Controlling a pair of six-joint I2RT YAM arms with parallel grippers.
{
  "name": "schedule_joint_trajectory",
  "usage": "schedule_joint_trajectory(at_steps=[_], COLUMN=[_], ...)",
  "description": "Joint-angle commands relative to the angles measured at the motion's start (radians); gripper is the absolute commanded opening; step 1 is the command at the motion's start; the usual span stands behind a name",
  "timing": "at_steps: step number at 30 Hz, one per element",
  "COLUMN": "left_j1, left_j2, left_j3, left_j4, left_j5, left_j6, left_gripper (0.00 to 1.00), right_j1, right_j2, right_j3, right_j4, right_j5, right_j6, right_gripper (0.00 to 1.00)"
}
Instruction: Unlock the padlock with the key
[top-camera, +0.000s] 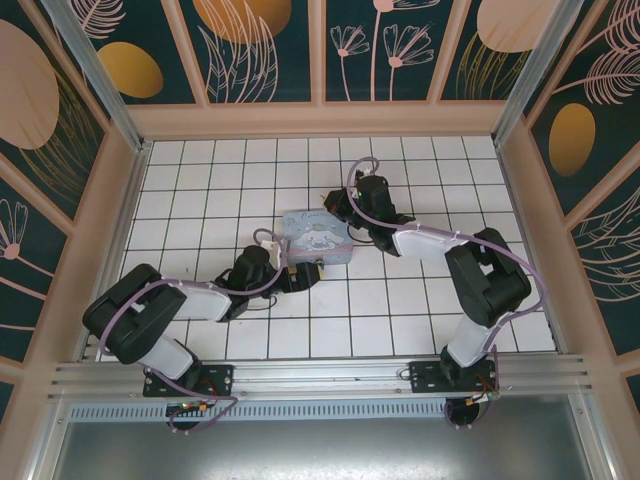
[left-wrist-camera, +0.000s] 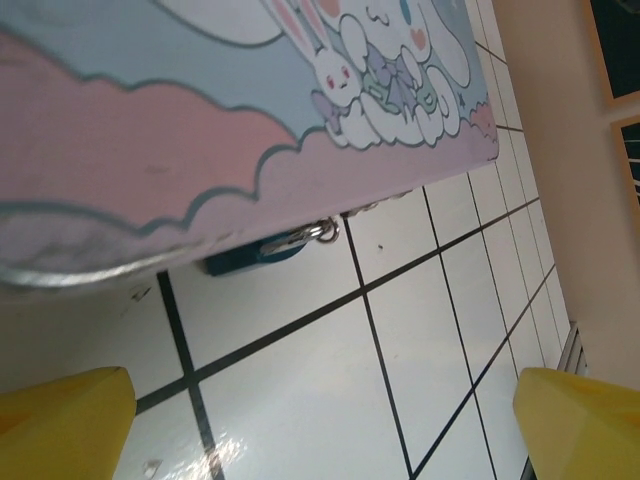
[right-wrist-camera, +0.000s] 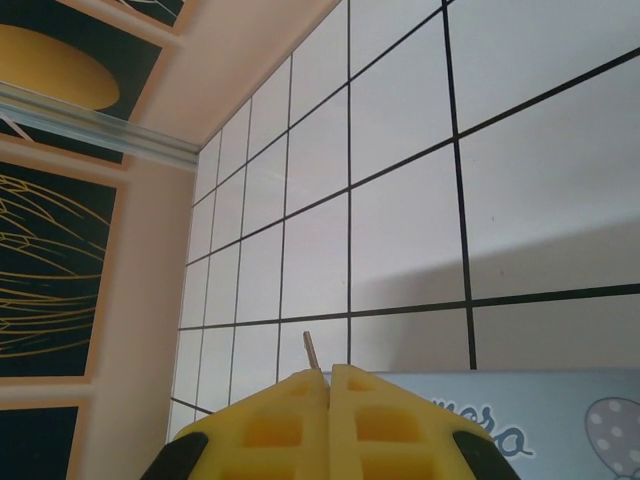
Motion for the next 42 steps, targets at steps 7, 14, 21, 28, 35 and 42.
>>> schedule_joint_trajectory(at_steps=[7,14,21,28,35,42], left_j1=[-0.029,-0.057,-0.095,-0.097,-0.098,-0.100], left_j2=[0.069,0.119,0.153,0.190,0.226,0.261], left_j3=[0.079,0.132,0.154,0.142,0.149,0.166], left_j4=[-0.002,-0.068,-0.093,-0.068,-0.024,0.043], left_j5=[-0.036,-0.131,-0.264,-0.358,-0.353,-0.223], left_j6=[0.122,0.222,0.291,0.333,0.349,0.336], left_gripper=[0.96,0.95,0.94,0.93,0.93,0.93], right_j1=[0.030,0.039,0.050,0.057,0.060,0.063], right_j2=[0.053,0.076,0.103,0.115,0.126,0.134], right_j3=[-0.054,-0.073,-0.073,-0.076,-0.077,-0.074], right_j4=[0.082,0.105,0.109,0.119,0.121,0.118], right_j5=[-0.016,-0.015,-0.013,-0.017,-0.018,-0.016], right_j6=[0.005,0.023,0.034,0.040,0.046,0.046], right_gripper=[0.00,0.00,0.00,0.00,0.00,0.00])
